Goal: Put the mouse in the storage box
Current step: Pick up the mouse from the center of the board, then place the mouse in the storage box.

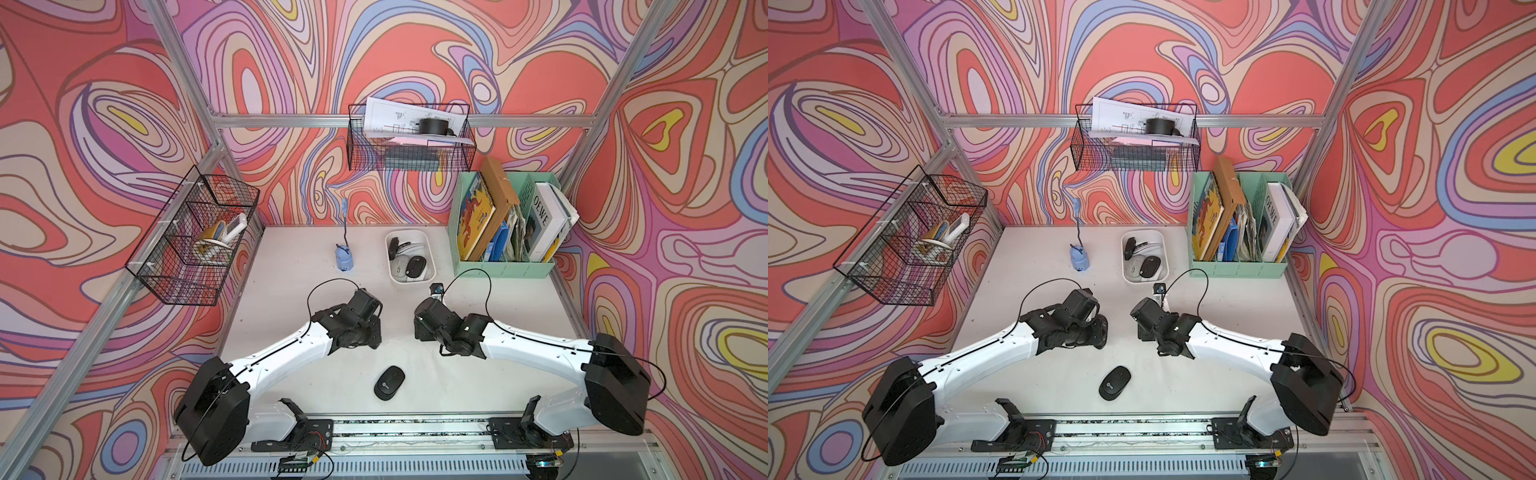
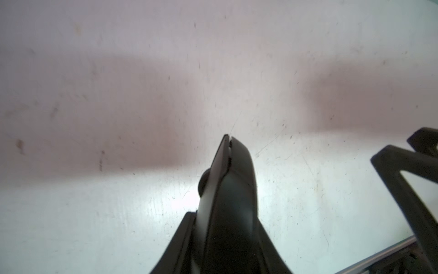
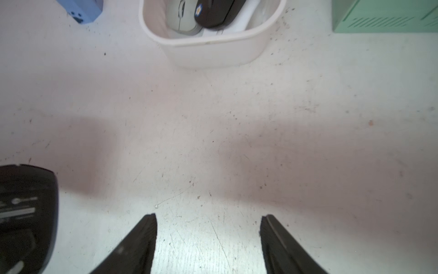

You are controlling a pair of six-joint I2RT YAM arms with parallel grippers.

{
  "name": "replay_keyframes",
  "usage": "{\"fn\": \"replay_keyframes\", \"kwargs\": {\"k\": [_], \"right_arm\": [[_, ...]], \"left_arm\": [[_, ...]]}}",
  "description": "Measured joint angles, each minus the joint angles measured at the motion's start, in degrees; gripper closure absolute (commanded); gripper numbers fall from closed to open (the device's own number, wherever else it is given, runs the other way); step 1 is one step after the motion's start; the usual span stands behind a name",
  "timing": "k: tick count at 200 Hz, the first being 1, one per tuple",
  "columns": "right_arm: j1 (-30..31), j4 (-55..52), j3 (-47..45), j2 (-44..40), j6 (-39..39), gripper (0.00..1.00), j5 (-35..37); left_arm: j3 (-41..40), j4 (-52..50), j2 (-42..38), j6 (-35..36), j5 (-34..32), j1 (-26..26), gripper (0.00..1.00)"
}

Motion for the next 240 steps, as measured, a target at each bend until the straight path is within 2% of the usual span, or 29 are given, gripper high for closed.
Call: {"fn": "replay_keyframes", "kwargs": {"k": [33,85,148,204,240], "right_arm": [[-4.4,-2.1,-1.3,-5.1,1.9,0.29,2.7],[-11.5,-5.1,-5.4,-12.7,4.4,0.28,3.4],[-12.3,-5.5,-9.5,-16.8,6.4,0.28,2.8],[-12.3,-5.8,-12.4,-19.8,7.2,0.29,1.5],[-12.4,-5.9,-13.5,-21.6,7.9,0.29,0.6]], "left_arm": [[12.7,-4.7,5.7,4.6,-6.6,0.0,0.77],[34.5,-9.0,24.0,12.6,-13.2,-0.3,0.8],[56.4,-9.3,43.1,26.2,-22.2,-1.8,0.81],[71.2,0.3,58.3,44.9,-28.8,-1.8,0.81],[74.0,10.1,65.4,58.8,-31.2,-1.8,0.84]]}}
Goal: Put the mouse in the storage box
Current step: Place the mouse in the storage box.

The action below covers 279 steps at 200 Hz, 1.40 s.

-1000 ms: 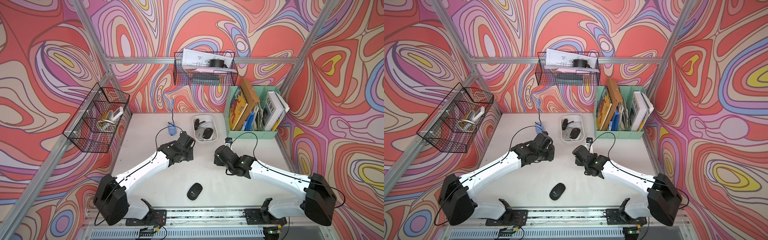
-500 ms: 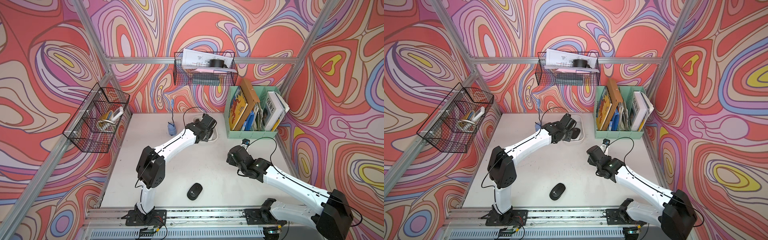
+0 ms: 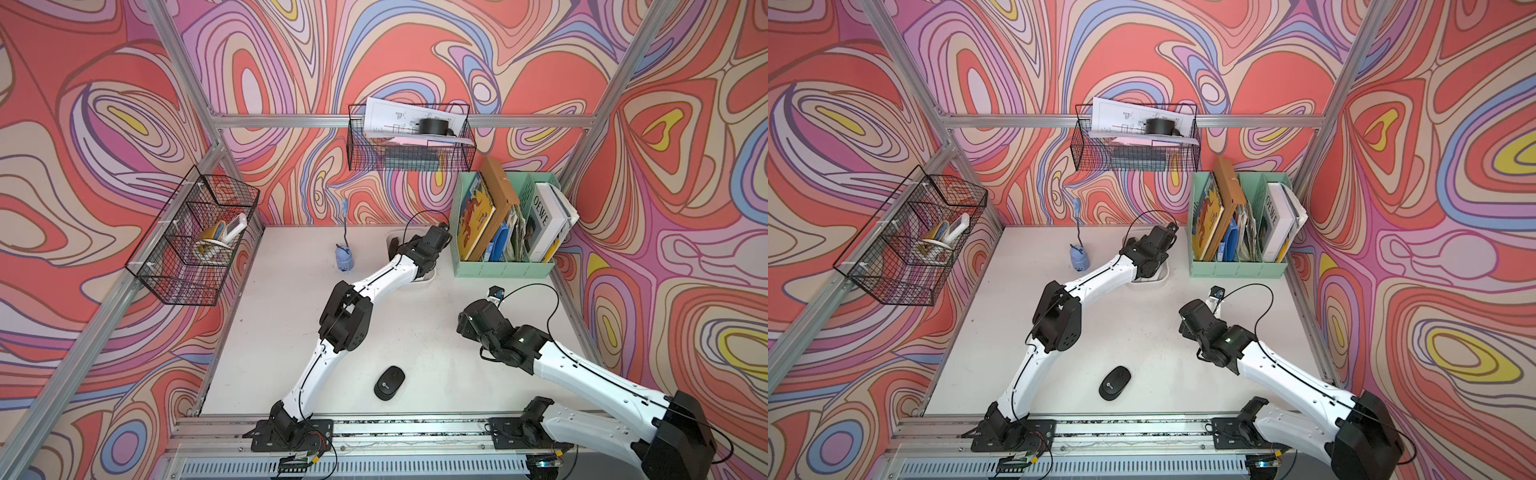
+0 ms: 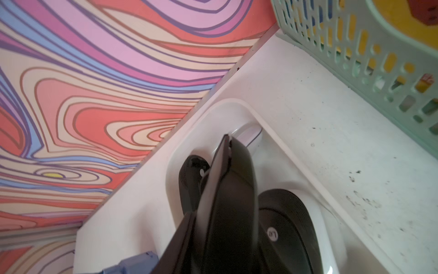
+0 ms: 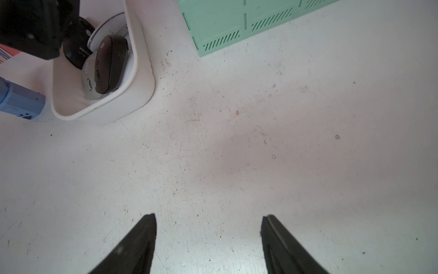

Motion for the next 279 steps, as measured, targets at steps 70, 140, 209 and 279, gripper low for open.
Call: {"fn": "replay_keyframes", "kwargs": {"k": [70,140,209,279], "right_arm": [[0.0,-0.2,-3.1,-1.4,1.7,0.28,-1.7],[0.0,-0.2,-3.3,-0.8,2.6,0.29,-2.2],[0.0,-0.2,-3.3,0.0,3.1,0.29,-3.0],[0.0,-0.2,-2.9,1.2,3.1,0.29,-3.0]], "left_arm": [[4.5,9.6,6.4,16.6,0.3,3.6,0.85],[5.0,11.1,7.8,23.1,5.4,6.0,0.84],[4.8,11.0,9.5,23.4,7.9,6.0,0.45],[-5.3,15.0,3.7,21.2,8.4,6.2,0.24]]}}
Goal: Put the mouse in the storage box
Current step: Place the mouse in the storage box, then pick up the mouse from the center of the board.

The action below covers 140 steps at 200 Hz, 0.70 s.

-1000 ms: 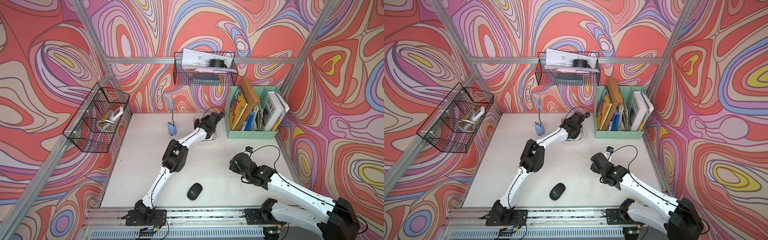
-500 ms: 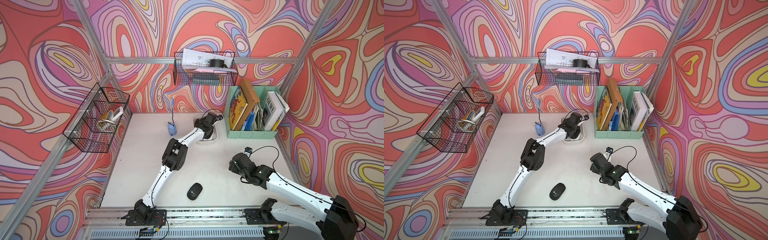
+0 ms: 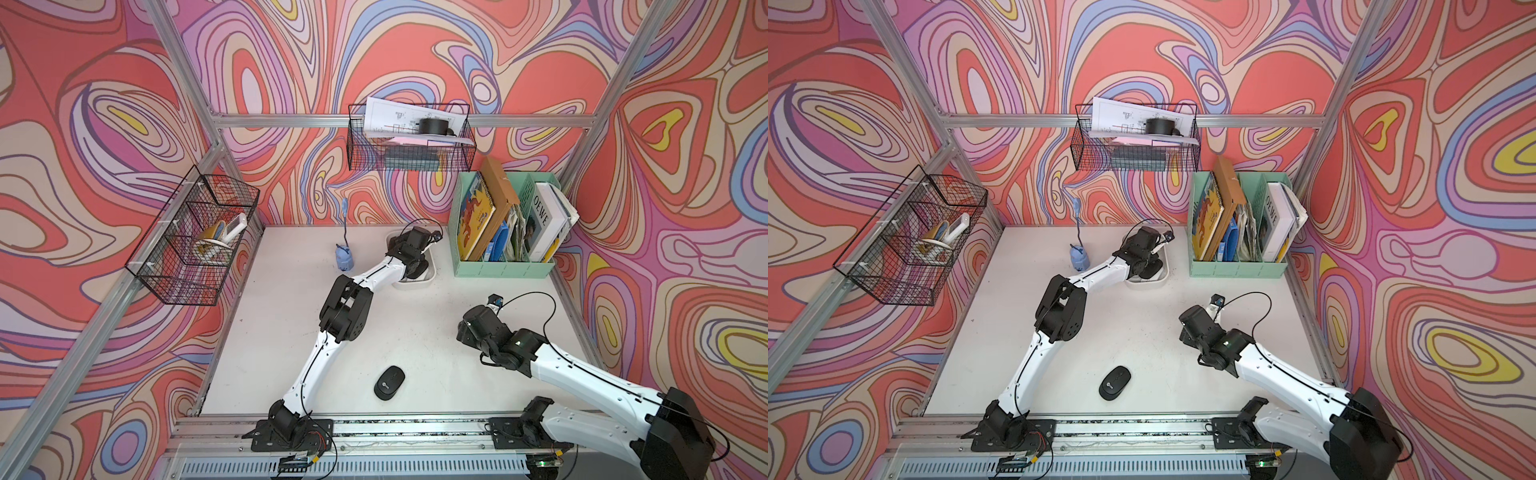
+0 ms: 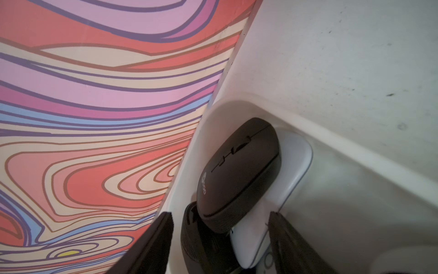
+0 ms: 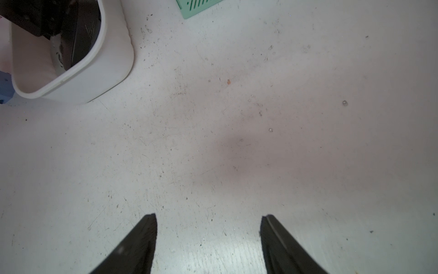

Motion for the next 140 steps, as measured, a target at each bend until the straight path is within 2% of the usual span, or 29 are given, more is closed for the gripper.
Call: {"fn": "replay_keyframes", "kwargs": {"k": [59,95,140], "right_arm": [[0.0,-0.2,1.0,0.7,-1.0,0.29,-0.2],[0.3,-0.2,1.0,0.9,-1.3,0.29,-1.8],[6.1,0.1,1.6,4.2,-1.2,0.29,-3.2]], "left_arm": [[-10.8,1.7,-9.8,-6.4,2.8,-0.6,0.14],[-18.9,3.3,-19.3,-12.5,4.1,-0.6,0.02],[-33.0,5.3,-34.1,-24.4,4.3,-0.6,0.01]]}}
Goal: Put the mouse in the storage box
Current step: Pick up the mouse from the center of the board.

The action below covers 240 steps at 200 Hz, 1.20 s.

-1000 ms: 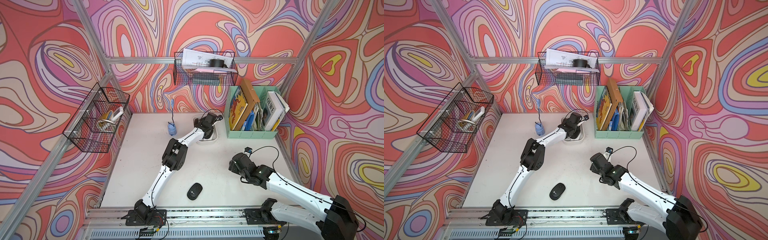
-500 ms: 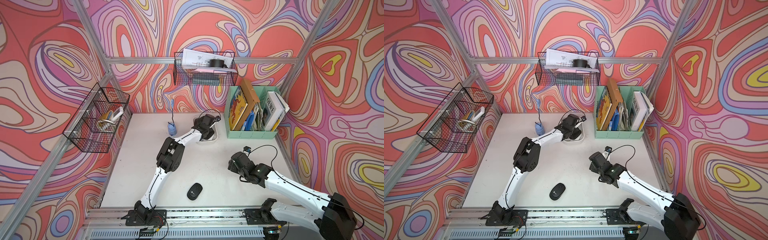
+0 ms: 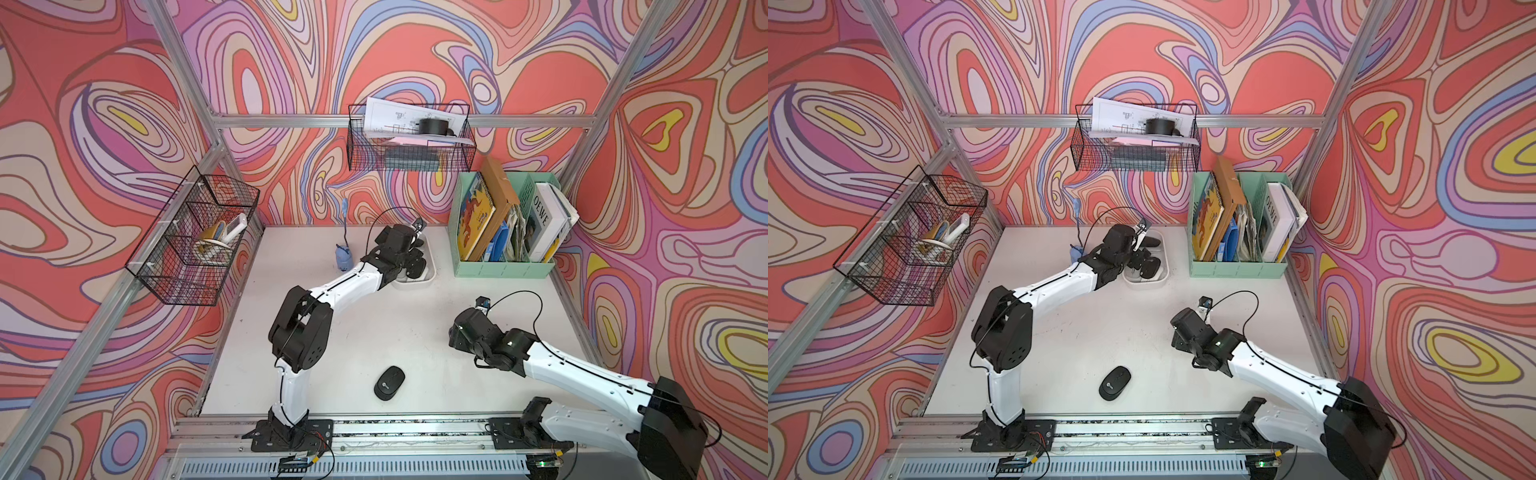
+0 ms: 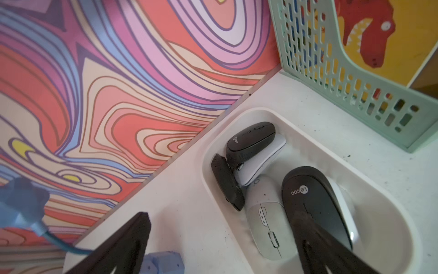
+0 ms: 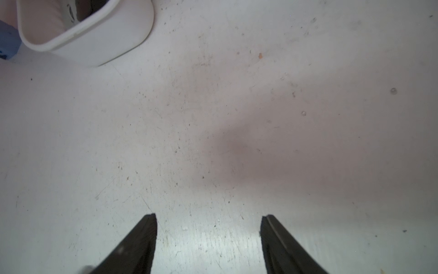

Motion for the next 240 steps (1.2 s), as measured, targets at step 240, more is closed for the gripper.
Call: {"fn": "replay_keyframes", "kwargs": {"k": [240], "right_arm": [[30.6,-21.6,43.5,42.9,6.4,0.08,-8.1]], "left_arm": [[-46.9,-33.1,-66.9,-54.9,-11.0,0.4,0.01]]}}
